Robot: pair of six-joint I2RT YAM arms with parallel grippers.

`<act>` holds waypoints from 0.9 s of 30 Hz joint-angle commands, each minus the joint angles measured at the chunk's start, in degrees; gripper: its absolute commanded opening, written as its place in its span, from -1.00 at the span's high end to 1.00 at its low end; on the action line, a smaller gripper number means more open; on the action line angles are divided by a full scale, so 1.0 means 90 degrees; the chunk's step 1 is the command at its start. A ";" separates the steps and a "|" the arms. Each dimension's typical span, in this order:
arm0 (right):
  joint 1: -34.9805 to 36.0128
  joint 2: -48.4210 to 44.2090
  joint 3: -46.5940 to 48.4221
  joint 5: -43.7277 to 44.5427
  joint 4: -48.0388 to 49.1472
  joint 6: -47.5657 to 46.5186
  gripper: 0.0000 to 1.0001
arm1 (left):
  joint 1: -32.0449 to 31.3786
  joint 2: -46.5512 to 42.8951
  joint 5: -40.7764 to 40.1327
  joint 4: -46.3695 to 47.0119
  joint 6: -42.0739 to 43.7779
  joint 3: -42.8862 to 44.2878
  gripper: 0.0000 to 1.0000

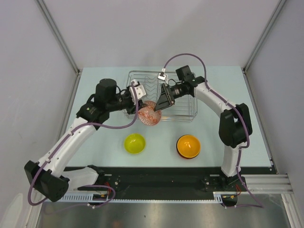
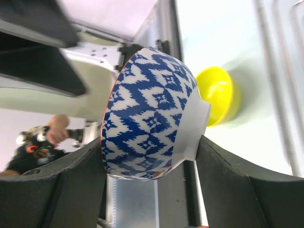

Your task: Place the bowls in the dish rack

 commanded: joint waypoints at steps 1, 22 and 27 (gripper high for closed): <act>-0.0122 0.0163 0.0844 0.0919 -0.0750 -0.0605 1.00 | 0.0023 -0.0379 -0.0969 -0.0098 -0.0052 0.0405 0.06; 0.0414 0.0857 0.4105 0.6391 -0.2334 -0.3982 1.00 | 0.1254 -0.0955 -0.1961 -0.0147 -0.0100 -0.1451 0.17; 0.0649 0.1159 0.4458 0.6987 -0.2315 -0.4638 1.00 | 0.1293 -0.0975 -0.1980 -0.0294 -0.0012 -0.1509 0.19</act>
